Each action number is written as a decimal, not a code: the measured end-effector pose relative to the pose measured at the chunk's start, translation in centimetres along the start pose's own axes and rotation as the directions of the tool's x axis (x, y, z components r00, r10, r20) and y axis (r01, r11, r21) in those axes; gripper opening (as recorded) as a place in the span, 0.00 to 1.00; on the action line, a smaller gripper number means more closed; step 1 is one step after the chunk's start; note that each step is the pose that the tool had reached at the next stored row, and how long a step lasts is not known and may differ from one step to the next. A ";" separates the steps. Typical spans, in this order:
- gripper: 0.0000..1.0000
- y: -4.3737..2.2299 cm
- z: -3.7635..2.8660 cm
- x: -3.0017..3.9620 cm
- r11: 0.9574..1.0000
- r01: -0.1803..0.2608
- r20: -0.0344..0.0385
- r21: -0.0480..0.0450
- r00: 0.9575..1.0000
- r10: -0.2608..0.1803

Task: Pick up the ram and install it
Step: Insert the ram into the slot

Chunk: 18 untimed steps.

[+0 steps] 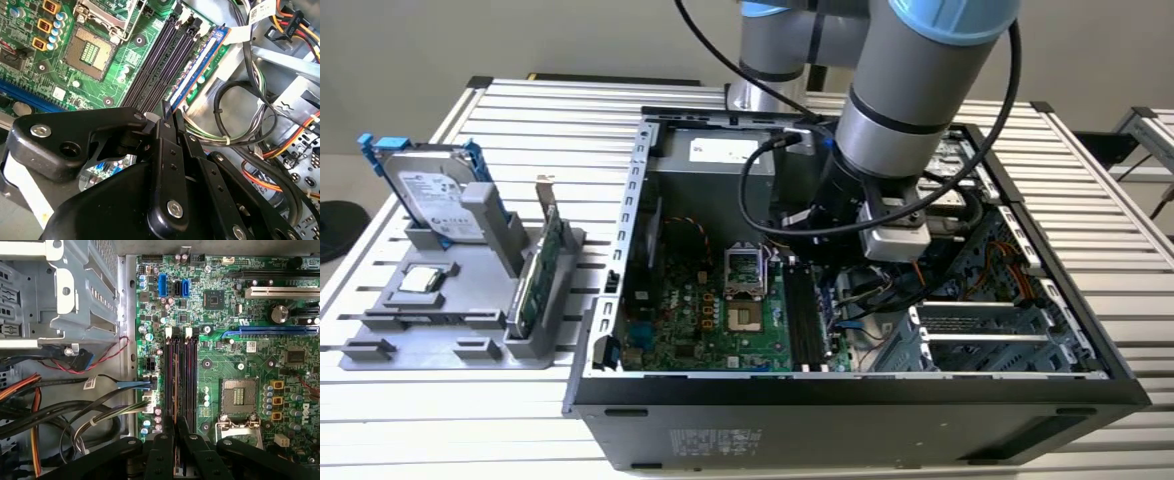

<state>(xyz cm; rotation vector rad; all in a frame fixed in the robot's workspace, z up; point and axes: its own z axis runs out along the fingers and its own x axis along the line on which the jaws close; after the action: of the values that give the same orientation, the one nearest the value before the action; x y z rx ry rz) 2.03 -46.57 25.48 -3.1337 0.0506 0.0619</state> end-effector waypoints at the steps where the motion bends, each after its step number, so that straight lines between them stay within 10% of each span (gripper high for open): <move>1: 0.00 0.00 0.14 0.01 1.000 0.000 0.000 0.000 1.000 0.000; 18: 0.00 0.10 1.59 0.07 1.000 0.000 0.000 -0.001 1.000 0.000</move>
<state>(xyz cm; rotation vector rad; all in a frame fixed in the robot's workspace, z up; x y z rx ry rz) 2.04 -46.66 23.89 -3.1348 0.0505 0.0619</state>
